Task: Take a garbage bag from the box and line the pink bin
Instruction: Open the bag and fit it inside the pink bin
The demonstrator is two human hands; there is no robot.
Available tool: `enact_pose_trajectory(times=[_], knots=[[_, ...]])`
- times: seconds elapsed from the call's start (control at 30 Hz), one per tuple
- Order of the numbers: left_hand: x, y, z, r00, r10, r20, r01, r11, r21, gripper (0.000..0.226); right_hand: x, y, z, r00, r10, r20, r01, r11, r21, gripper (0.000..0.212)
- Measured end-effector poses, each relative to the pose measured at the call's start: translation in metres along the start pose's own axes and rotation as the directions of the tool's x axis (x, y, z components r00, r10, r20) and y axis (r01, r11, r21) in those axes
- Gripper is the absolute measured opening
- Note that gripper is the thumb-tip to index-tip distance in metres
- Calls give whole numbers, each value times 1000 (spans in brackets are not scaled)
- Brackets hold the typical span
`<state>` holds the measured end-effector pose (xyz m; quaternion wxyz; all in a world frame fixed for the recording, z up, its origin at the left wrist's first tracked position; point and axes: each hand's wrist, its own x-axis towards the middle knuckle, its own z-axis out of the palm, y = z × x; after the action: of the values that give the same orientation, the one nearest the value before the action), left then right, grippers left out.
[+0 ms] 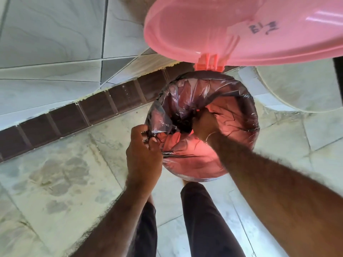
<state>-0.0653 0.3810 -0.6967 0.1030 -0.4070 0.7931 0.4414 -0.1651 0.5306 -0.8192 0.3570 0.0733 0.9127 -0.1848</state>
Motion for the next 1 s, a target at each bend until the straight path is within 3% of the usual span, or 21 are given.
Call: enact_pose_trajectory(times=[0.03,0.07,0.13,0.17,0.27,0.3,0.4,0.47,0.53,0.6,0.67,0.73,0.77,0.83,0.87,0.93,0.97,1.0], knots=[[0,0,0,1000,4,1,-4,1000,3,26,-9,-4,13,997,-73,36,73,997,-13,42],[0,0,0,1000,7,-1,-7,1000,9,26,-26,-9,24,965,-154,213,161,987,-17,45],[1,0,1,1000,7,-13,-7,1000,13,27,-51,-11,40,807,-179,563,260,963,-67,41],[1,0,0,1000,0,-14,0,1000,9,27,-57,-10,44,782,-179,597,298,949,-105,39],[0,0,0,1000,-1,2,1,1000,8,27,-53,2,46,934,-115,339,188,963,-191,40],[-1,2,0,1000,1,8,-1,1000,14,28,-52,7,41,940,-104,326,190,951,-243,41],[0,6,-2,999,-38,10,38,999,24,28,-51,5,16,867,-19,498,185,940,-287,40],[2,7,-5,997,-72,-5,72,997,17,27,-45,-3,-14,890,-13,456,83,987,-134,37],[5,7,-8,996,-82,-20,82,997,-5,25,-30,-8,-50,974,-24,224,15,999,41,33],[7,9,-12,995,-98,-16,97,995,-18,23,-23,-14,-89,997,30,70,-46,970,240,32],[7,12,-13,993,-115,-14,115,993,-22,21,-28,-14,-118,984,12,178,-93,886,454,34],[6,14,-14,993,-115,-19,115,993,-22,22,-40,-8,-131,960,13,281,-136,895,425,35],[4,14,-14,992,-120,-23,120,993,-17,23,-51,-6,-133,966,54,251,-144,923,357,30],[-4,13,-12,989,-137,-48,136,991,-17,25,-77,5,-129,986,166,21,-166,954,250,27],[-10,10,-10,985,-162,-61,161,987,-23,25,-92,11,-124,957,243,-156,-199,947,251,26],[-25,5,-5,960,-271,-65,267,962,-59,23,-121,26,-102,810,444,-382,-267,860,435,27],[-32,1,-1,939,-342,-42,340,939,-42,25,-134,32,-88,733,585,-349,-294,734,612,31],[-39,-2,3,914,-406,-15,406,914,-13,32,-145,34,-76,696,688,-204,-305,541,784,38]])
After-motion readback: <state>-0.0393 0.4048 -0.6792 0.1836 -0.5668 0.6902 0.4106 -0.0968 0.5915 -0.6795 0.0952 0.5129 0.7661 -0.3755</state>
